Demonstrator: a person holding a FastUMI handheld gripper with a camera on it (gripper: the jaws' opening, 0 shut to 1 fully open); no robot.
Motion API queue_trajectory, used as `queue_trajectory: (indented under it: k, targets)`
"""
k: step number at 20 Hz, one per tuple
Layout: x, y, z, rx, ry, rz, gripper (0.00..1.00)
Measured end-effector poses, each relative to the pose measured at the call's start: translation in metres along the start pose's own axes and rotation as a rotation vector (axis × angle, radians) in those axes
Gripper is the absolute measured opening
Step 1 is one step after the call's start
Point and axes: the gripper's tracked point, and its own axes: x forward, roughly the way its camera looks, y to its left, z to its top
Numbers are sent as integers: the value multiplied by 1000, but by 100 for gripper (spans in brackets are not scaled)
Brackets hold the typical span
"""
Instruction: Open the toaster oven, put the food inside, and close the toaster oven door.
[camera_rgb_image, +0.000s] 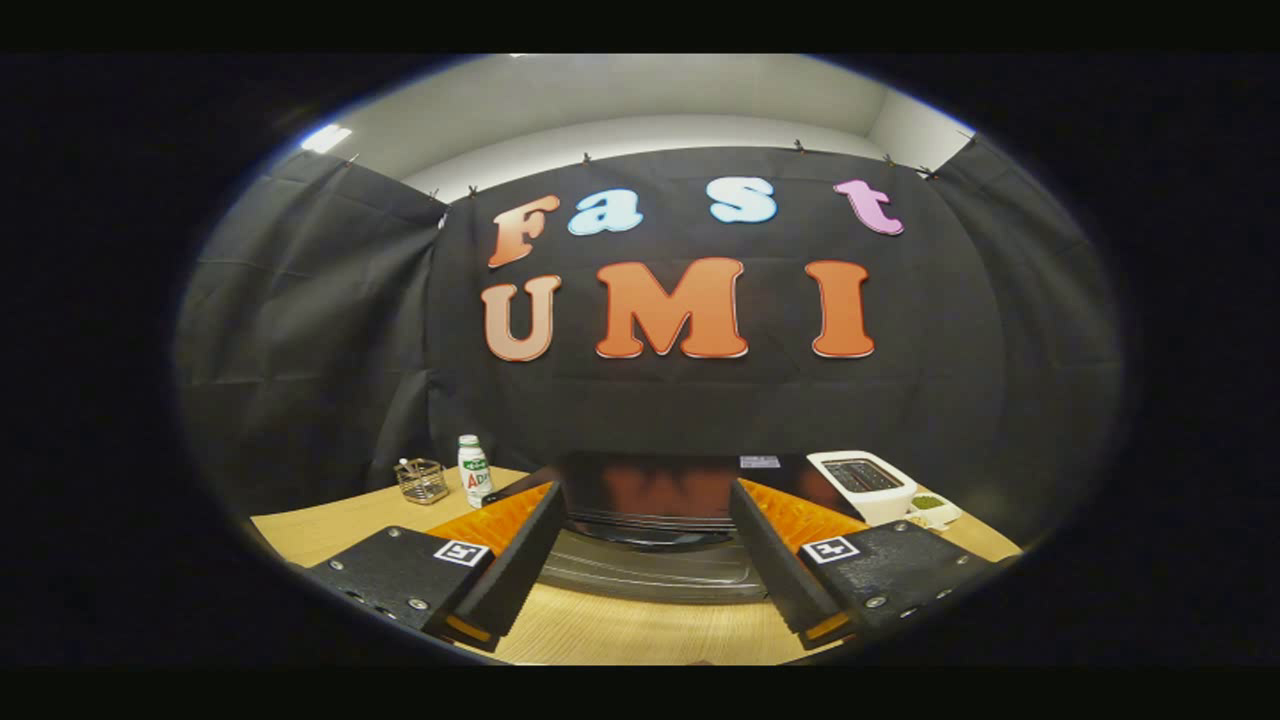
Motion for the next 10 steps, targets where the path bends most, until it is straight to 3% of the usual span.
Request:
queue_trajectory:
  k: [7, 10]
  targets:
    - [42, -8, -34, 2, 67, -65, 98]
    - [53, -4, -46, 24, 103, -56, 98]
